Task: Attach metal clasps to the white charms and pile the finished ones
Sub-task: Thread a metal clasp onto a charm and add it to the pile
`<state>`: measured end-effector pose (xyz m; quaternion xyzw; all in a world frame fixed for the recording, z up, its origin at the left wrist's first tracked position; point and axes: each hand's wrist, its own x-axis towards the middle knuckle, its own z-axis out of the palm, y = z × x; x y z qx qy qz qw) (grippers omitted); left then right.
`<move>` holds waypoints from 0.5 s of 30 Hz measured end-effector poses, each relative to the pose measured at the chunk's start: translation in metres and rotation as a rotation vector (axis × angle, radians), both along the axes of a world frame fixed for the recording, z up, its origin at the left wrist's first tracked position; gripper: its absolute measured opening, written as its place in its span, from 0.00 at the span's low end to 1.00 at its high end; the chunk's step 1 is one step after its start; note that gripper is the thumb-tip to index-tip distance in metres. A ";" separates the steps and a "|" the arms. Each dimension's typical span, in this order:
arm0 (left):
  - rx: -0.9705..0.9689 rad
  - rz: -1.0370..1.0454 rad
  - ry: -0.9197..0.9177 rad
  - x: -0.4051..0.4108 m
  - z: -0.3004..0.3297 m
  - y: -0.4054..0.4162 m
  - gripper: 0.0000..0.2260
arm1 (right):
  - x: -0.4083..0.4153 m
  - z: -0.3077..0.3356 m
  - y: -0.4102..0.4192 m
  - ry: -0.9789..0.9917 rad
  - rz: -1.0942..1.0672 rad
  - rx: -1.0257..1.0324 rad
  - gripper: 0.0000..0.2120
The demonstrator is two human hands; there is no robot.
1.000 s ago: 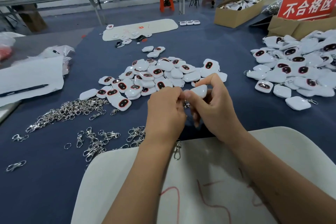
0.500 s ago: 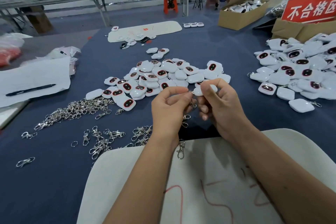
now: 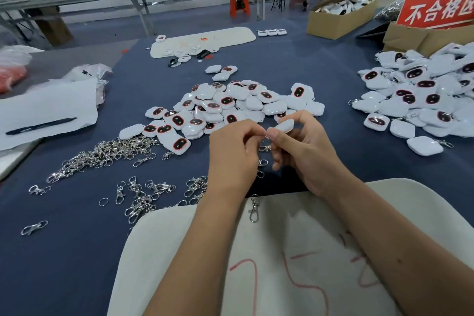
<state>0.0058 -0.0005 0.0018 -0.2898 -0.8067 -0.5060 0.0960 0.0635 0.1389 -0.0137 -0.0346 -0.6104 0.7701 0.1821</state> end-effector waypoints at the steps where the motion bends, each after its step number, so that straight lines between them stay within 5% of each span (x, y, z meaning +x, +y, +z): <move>1: -0.076 -0.015 0.049 0.000 0.000 0.000 0.09 | 0.000 0.000 0.000 -0.015 -0.010 0.015 0.12; 5: -0.064 -0.006 0.011 0.000 -0.002 0.001 0.08 | 0.000 0.000 0.000 -0.025 -0.030 0.002 0.10; 11: 0.476 -0.017 -0.564 0.012 0.000 0.011 0.07 | 0.002 0.007 0.001 0.035 0.043 -0.143 0.14; 15: 0.595 -0.054 -0.750 0.014 0.004 0.014 0.04 | 0.003 0.008 0.005 0.030 0.108 -0.206 0.13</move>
